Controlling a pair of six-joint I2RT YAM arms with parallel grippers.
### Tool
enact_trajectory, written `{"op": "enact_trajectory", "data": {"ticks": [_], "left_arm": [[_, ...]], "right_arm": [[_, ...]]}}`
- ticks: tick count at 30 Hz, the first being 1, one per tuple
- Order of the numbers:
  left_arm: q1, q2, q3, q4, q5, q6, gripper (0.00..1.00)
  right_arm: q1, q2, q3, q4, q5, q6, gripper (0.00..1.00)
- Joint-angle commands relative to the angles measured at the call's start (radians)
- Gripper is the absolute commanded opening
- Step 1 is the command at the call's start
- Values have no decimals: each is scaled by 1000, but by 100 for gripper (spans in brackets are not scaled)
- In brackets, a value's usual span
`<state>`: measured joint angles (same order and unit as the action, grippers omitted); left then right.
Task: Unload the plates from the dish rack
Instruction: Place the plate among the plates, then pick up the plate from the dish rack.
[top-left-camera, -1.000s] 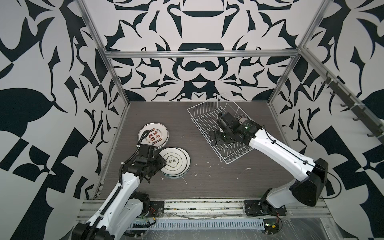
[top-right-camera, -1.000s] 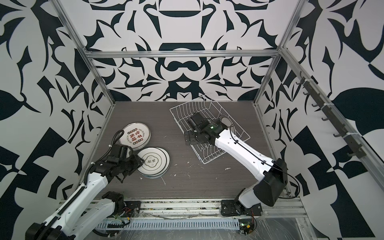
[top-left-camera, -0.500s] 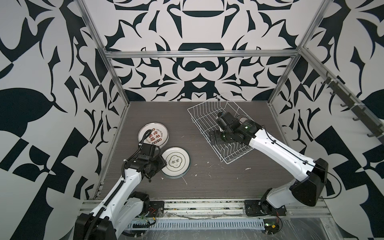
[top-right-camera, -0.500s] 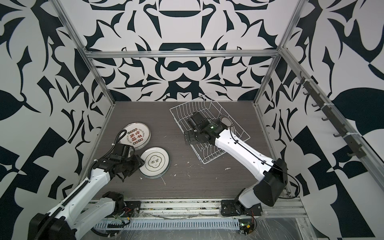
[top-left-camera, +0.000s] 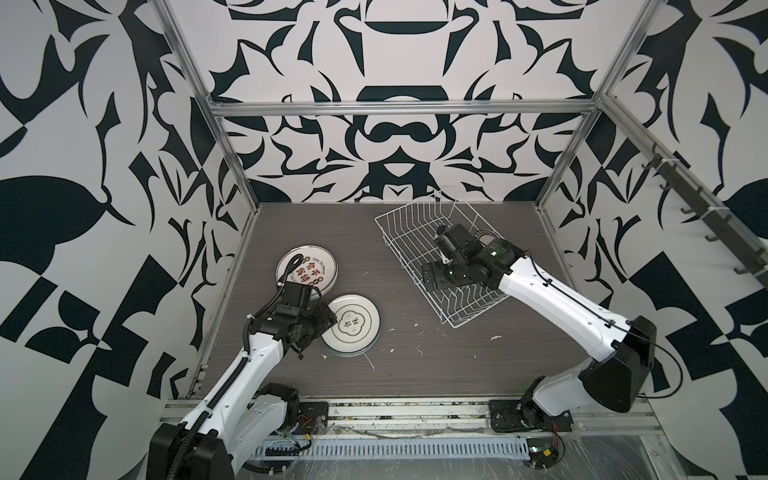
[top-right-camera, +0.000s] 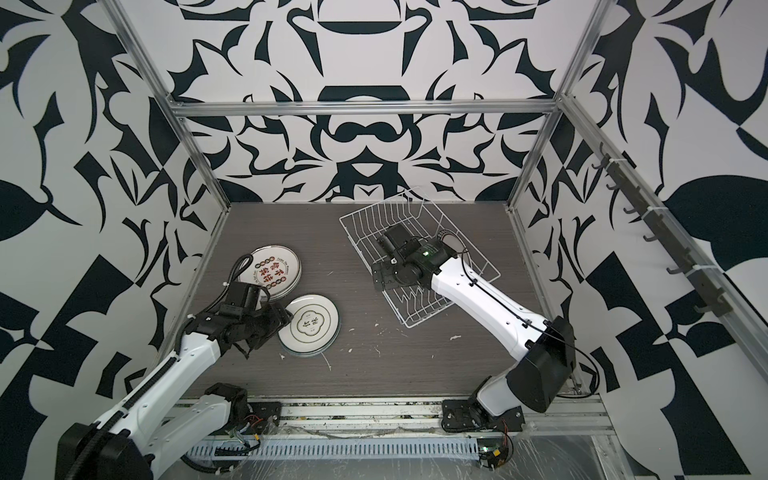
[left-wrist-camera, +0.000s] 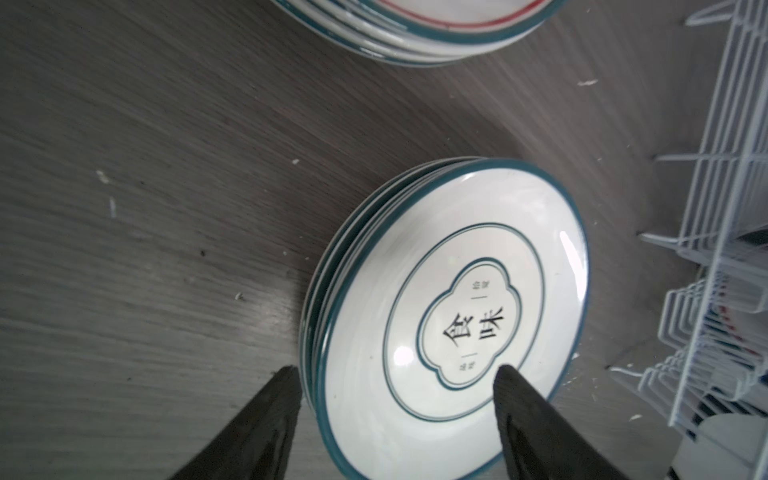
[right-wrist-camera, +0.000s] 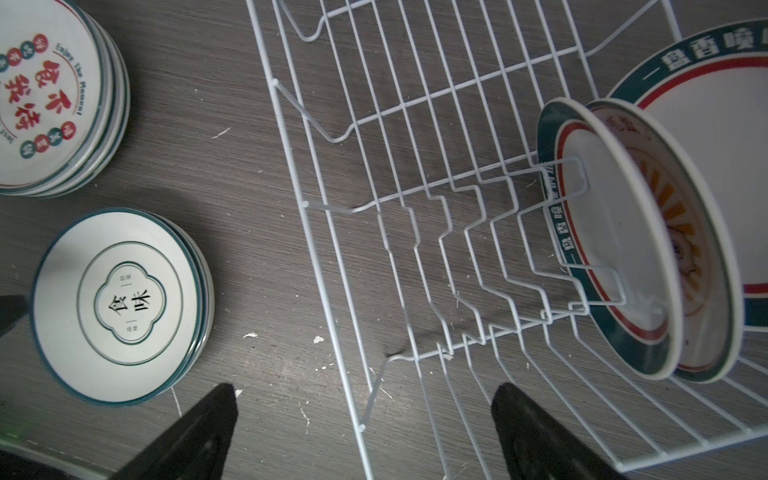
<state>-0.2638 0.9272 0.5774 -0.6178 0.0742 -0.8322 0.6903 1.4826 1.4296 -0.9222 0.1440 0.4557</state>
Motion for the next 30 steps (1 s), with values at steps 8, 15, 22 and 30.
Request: {"op": "enact_trajectory", "data": {"ticks": [8,15,22,30], "left_arm": [[3,-70,112,-57,-64,54,83],[3,-77,152,-79,-100,88,84],[4,-87,193,-105,-143,132,92],[4,-105,214,-130,-180,152,95]], "right_arm": [[-89,20,74,-129,141,-170,100],[-101,71,104,-157,218,-221,100],[-126,128,107,-147,291,-248,100],[-164,174,89,-101,274,-280,98]]}}
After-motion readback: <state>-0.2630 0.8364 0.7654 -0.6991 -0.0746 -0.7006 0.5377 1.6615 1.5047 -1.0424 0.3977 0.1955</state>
